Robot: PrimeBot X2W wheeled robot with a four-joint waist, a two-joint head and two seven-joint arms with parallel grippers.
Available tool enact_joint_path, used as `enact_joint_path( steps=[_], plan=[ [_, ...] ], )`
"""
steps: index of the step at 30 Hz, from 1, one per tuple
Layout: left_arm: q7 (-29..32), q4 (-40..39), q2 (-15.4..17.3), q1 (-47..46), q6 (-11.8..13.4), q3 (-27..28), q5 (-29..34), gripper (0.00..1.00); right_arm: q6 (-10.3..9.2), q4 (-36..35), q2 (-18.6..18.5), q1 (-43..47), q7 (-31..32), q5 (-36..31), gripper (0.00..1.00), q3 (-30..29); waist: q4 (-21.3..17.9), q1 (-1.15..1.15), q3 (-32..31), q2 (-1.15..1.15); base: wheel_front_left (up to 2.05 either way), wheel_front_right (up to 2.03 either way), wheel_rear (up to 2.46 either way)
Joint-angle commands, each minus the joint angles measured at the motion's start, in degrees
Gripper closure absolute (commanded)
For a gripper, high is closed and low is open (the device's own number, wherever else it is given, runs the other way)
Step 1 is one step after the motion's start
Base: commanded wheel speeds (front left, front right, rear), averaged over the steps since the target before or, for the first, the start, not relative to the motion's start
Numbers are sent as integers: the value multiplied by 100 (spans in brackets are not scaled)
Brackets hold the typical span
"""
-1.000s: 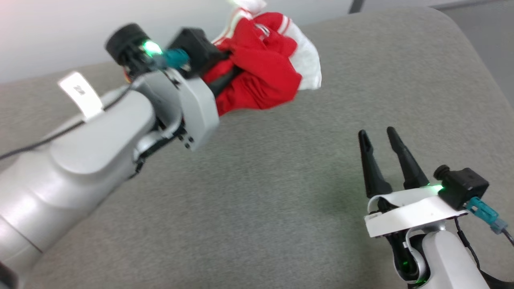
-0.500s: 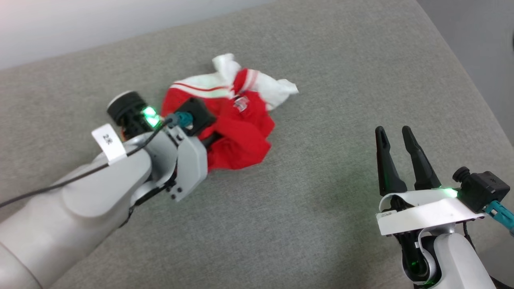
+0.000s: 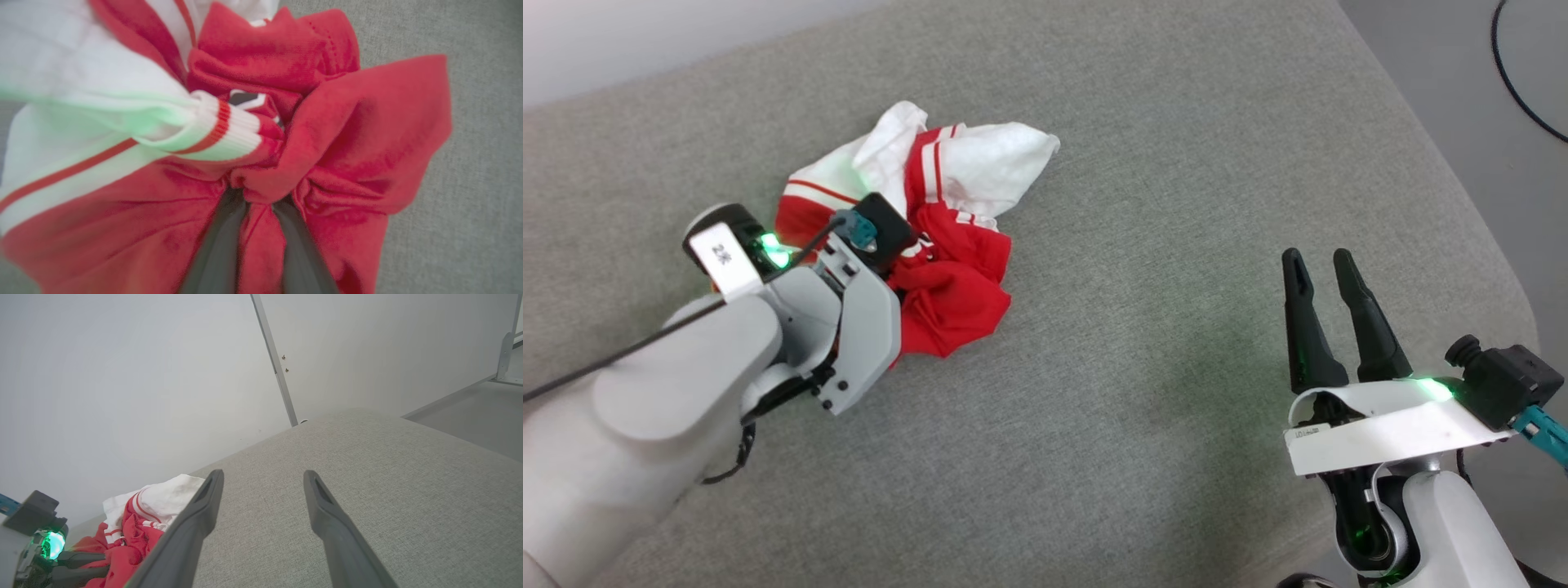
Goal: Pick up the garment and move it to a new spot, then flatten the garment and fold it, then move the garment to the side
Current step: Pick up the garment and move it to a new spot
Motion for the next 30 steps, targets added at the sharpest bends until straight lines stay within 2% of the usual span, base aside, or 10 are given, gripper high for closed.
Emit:
enact_joint_path(
  steps=[1, 4, 5, 9, 10, 19, 26, 30],
  plan=[
    [492, 304, 196, 606, 15, -362, -12, 100, 2, -37, 13, 26, -5, 46, 0, 6, -119, 0, 127, 0, 0, 0, 0],
    [434, 275, 204, 529, 22, -371, -86, 100, 2, -30, 13, 34, -5, -2, 0, -33, -63, 0, 123, 0, 0, 0, 0],
    [366, 271, 177, 476, 23, -368, -112, 92, 2, -18, 14, 25, -5, -48, 0, -35, -14, 0, 100, 0, 0, 0, 0],
    [25, 201, 15, 187, 29, -318, -216, 16, 2, 43, 11, -50, -5, -252, 0, -69, 280, 0, -69, 0, 0, 0, 0],
    [-90, 175, -45, 122, 28, -300, -236, 0, 2, 63, 10, -64, -5, -328, 0, -106, 387, 0, -132, 0, 0, 0, 0],
    [-1606, 19, -396, -257, 15, -178, -778, 0, 2, 323, 6, -43, -5, -927, 0, -214, 1406, 0, -676, 0, 0, 0, 0],
    [-2877, 300, -644, 362, 15, 43, -1500, 0, 2, 603, 6, 160, -5, -1423, 0, -395, 2215, 0, -1075, 0, 0, 0, 0],
    [-3245, 560, -765, 927, 15, 154, -1798, 0, 2, 789, 6, 313, -4, -1817, 0, -543, 2642, 0, -1222, 0, 0, 0, 0]
  ],
)
